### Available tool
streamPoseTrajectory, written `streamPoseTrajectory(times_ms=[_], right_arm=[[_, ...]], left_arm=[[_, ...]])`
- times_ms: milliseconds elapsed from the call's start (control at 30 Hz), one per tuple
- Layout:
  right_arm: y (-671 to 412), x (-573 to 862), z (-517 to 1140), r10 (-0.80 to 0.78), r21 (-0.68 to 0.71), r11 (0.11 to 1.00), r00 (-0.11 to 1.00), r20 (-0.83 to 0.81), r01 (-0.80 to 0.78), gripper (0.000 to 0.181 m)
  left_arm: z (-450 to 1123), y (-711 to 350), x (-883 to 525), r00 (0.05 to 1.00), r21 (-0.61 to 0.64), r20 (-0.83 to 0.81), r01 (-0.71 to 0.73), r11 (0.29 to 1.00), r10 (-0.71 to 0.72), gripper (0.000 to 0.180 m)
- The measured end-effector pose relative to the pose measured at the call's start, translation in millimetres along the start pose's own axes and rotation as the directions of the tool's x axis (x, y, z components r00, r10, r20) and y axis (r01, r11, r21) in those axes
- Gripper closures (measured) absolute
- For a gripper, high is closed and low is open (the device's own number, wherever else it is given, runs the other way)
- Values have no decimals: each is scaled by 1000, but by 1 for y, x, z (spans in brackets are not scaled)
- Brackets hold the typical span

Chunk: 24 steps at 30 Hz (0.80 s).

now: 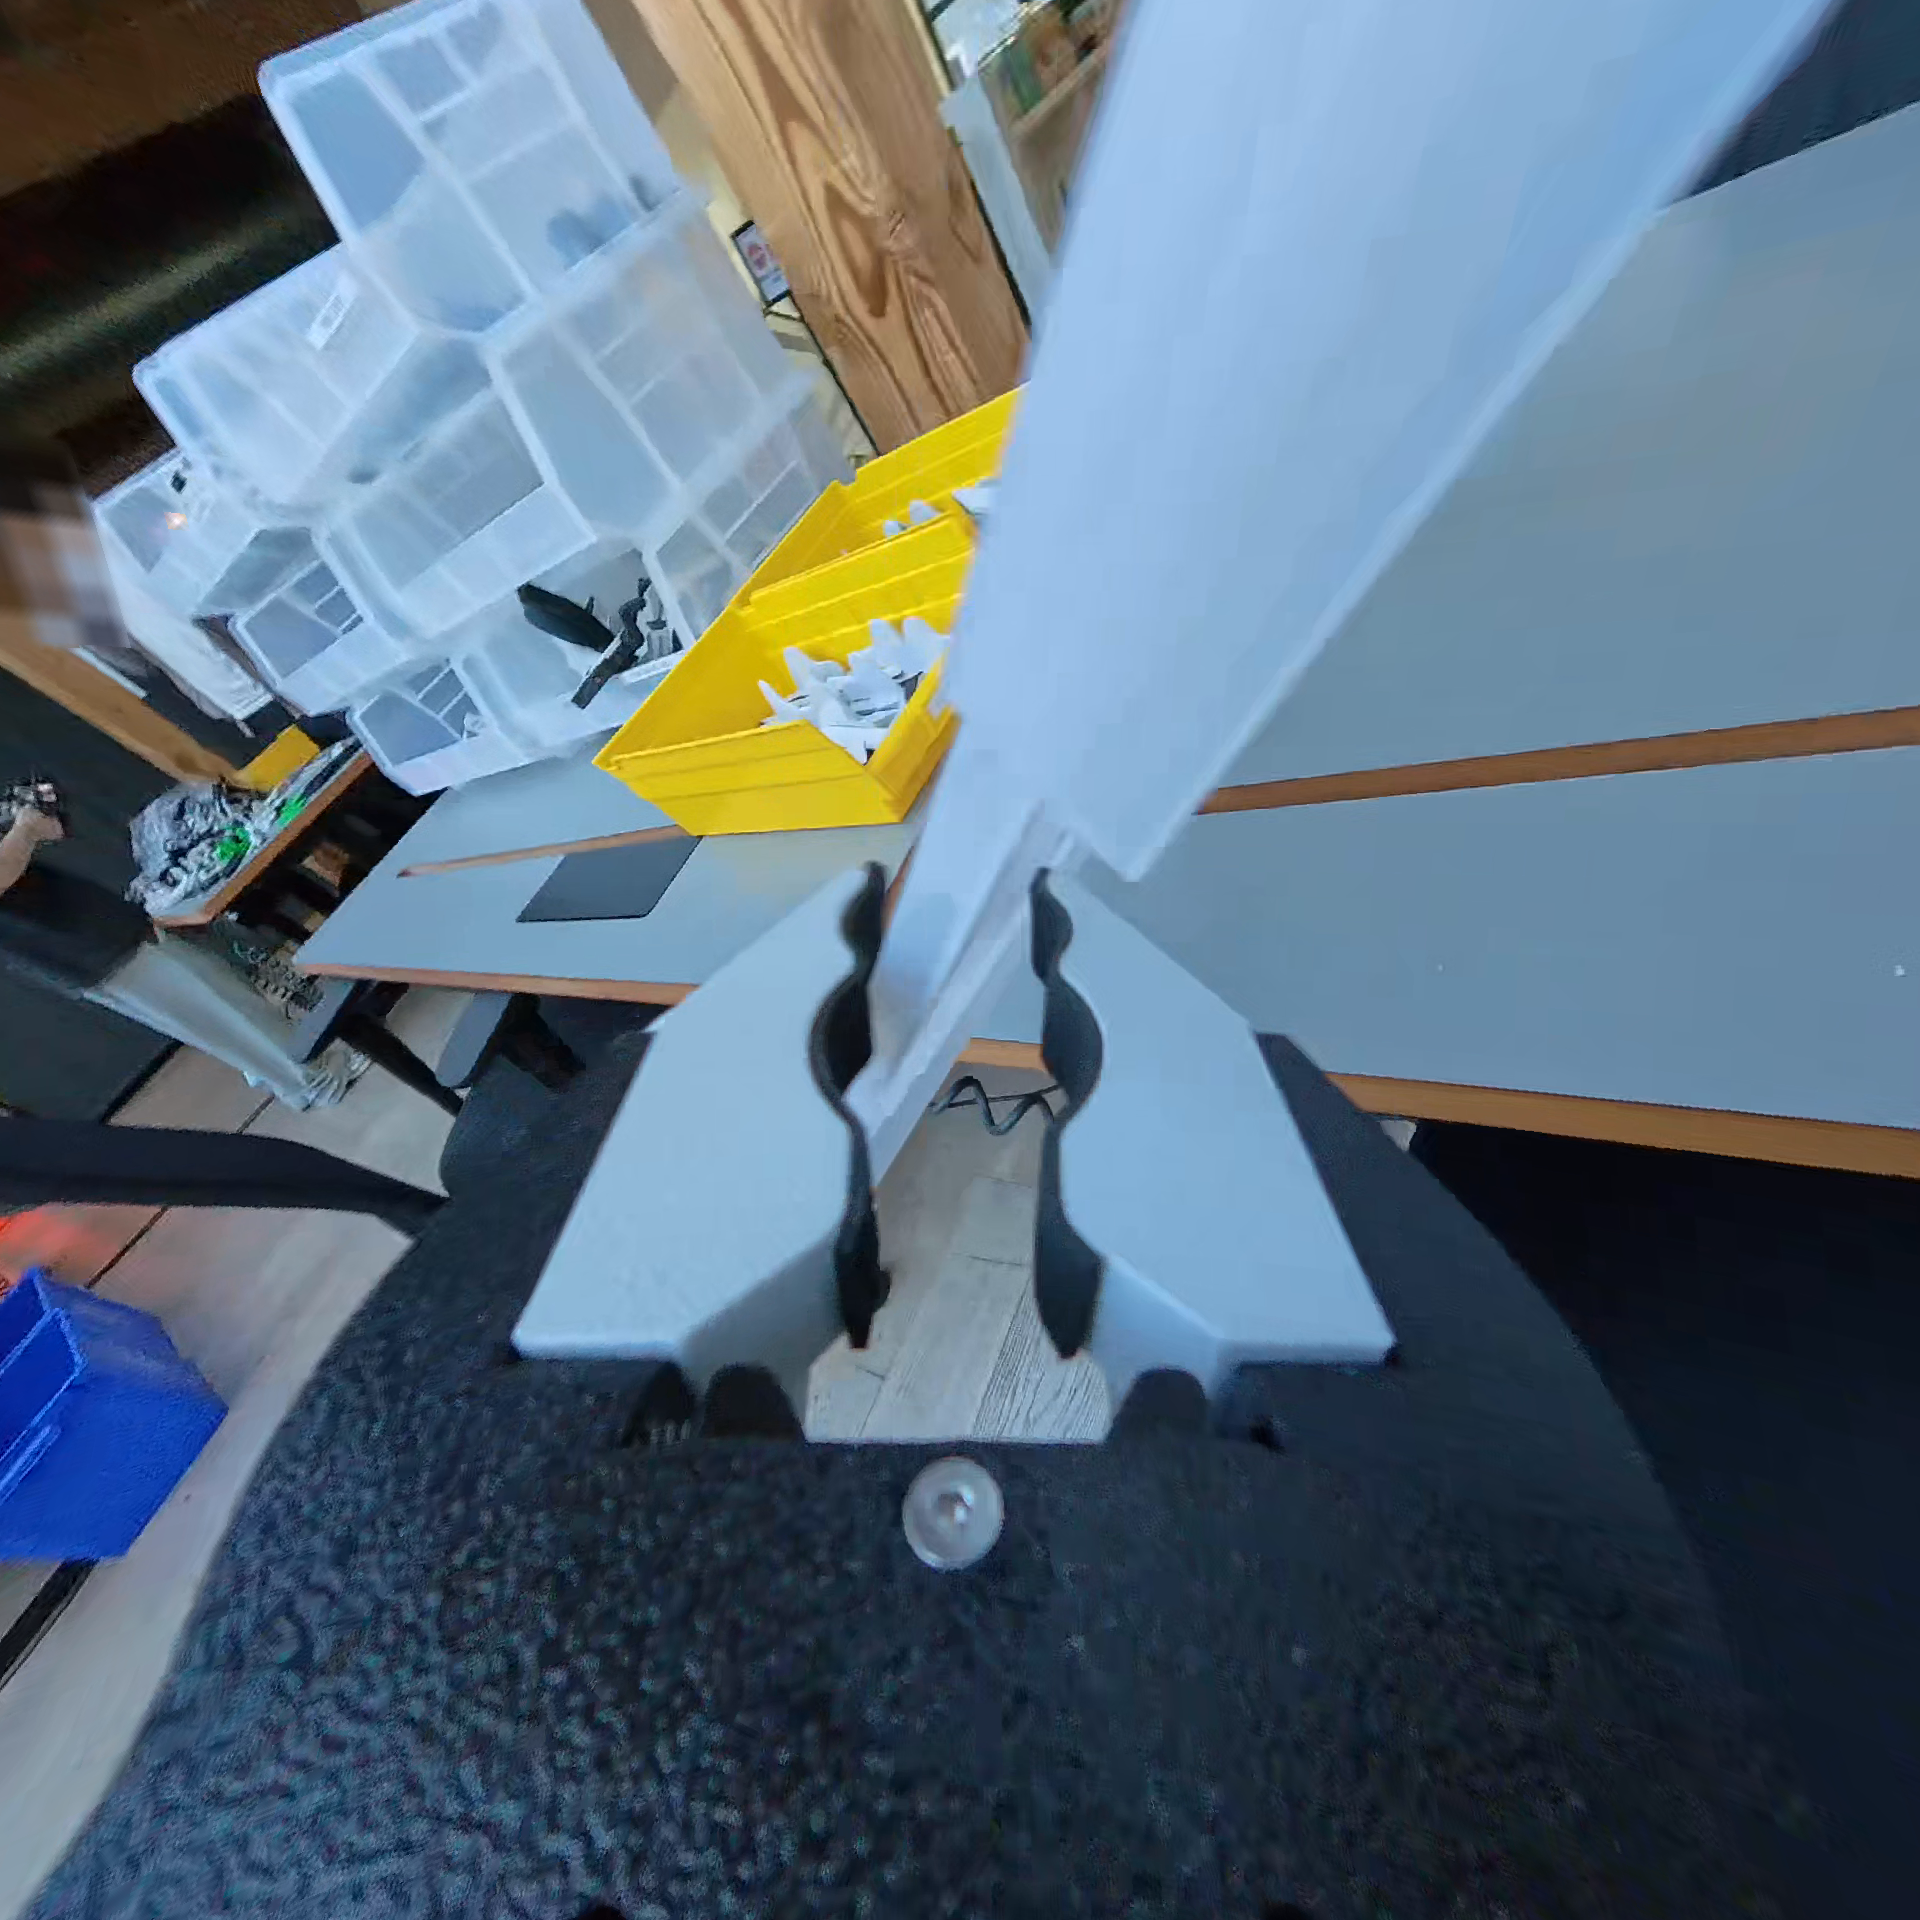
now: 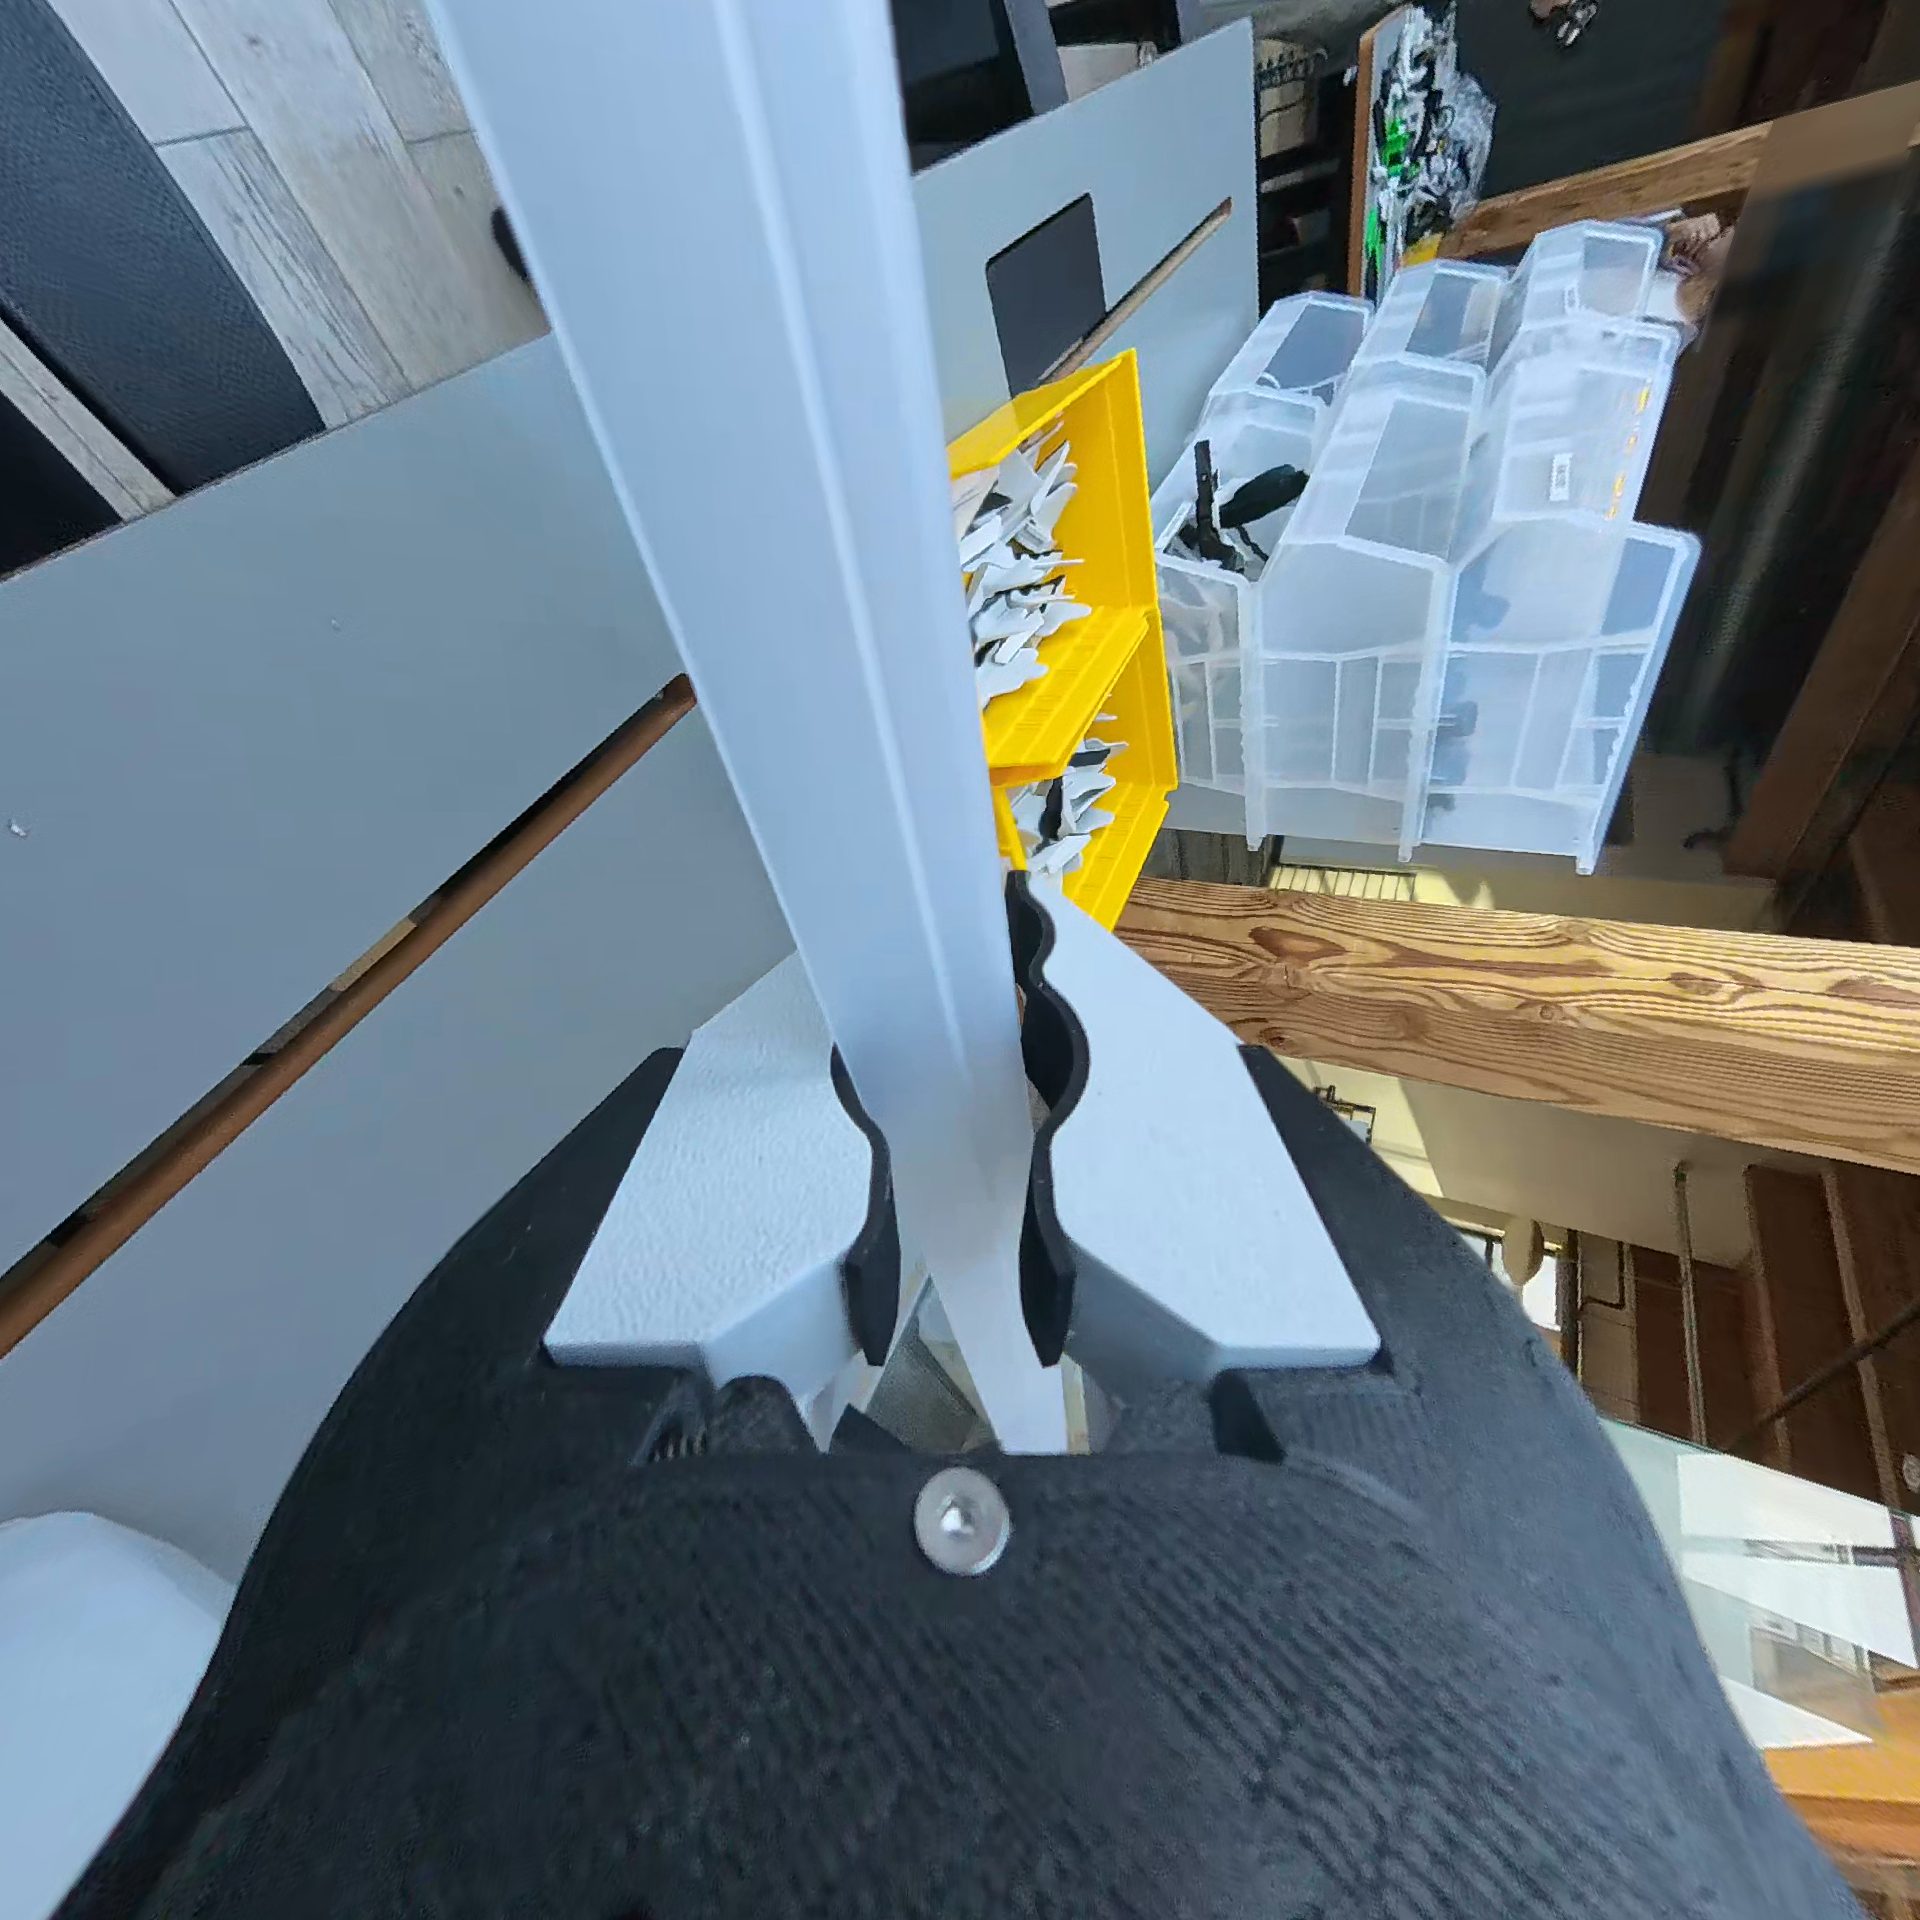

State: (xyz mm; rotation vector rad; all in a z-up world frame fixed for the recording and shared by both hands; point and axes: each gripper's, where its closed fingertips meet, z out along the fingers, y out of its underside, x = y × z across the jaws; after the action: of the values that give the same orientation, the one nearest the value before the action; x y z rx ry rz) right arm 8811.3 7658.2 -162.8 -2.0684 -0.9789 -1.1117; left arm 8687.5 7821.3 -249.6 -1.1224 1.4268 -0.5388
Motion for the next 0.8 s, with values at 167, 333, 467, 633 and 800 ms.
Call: streamPoseTrajectory(times_ms=[167,333,467,633,800], right_arm=[[0,45,-15,-14,-3,1000,1000,-17,14,158],[-9,114,-61,-57,29,998,995,-85,60,156],[-6,171,-134,-141,35,988,968,-206,152,157],[43,216,-248,-178,-25,983,918,-355,181,157],[114,205,-358,-194,-146,979,872,-451,142,156]], left_arm=[[-24,-29,18,994,-36,-45,-97,995,95,165],[-59,-103,8,986,56,94,-142,988,136,170],[-82,-185,2,963,179,154,-248,952,222,173],[-104,-301,38,922,372,171,-388,843,348,175],[-121,-389,114,877,560,155,-457,692,454,176]])
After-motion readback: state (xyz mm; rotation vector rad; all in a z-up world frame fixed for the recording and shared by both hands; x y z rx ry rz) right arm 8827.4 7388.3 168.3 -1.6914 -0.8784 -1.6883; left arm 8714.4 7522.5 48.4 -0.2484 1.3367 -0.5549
